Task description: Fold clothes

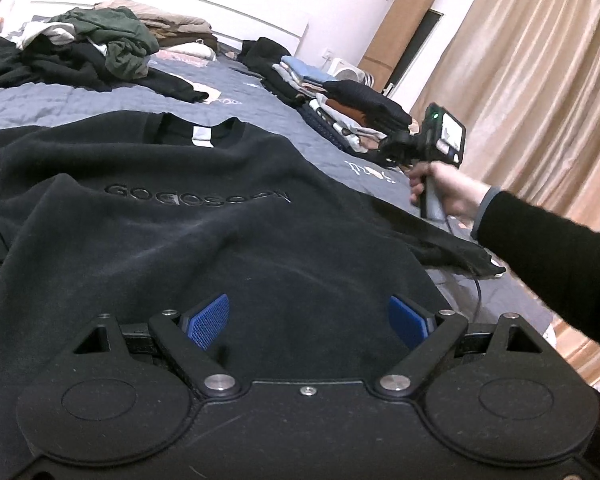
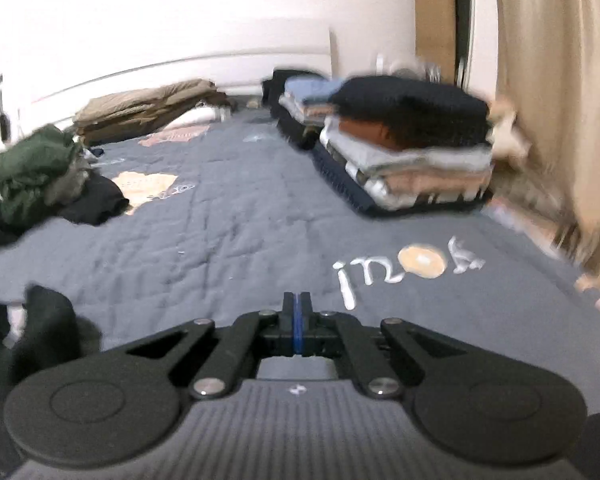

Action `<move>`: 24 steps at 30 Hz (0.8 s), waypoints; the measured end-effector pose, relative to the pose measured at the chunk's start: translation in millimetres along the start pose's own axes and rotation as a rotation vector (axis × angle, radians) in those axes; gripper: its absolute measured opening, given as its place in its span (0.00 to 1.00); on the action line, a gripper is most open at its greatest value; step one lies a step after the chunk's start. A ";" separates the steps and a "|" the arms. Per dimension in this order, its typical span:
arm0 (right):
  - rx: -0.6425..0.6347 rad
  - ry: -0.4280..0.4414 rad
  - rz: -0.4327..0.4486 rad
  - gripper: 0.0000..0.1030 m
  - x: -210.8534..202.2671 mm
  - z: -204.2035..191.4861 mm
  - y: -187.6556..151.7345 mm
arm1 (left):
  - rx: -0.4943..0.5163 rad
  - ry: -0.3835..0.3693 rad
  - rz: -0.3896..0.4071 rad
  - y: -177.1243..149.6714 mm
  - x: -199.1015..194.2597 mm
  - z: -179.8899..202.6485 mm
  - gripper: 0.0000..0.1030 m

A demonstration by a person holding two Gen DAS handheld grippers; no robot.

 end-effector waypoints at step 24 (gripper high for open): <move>-0.179 0.106 -0.183 0.05 30.3 -78.1 -73.5 | -0.015 -0.032 0.026 4.9 -3.6 0.4 0.84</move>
Point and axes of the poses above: each gripper's, at about its wrist camera, not at the fingertips, and x roughly the way its jaws point, z to its right, y to its top, the point moved 8 cm from there along x, roughly the way its jaws point, and after that the axes turned 12 degrees about x, right-handed, at the moved point
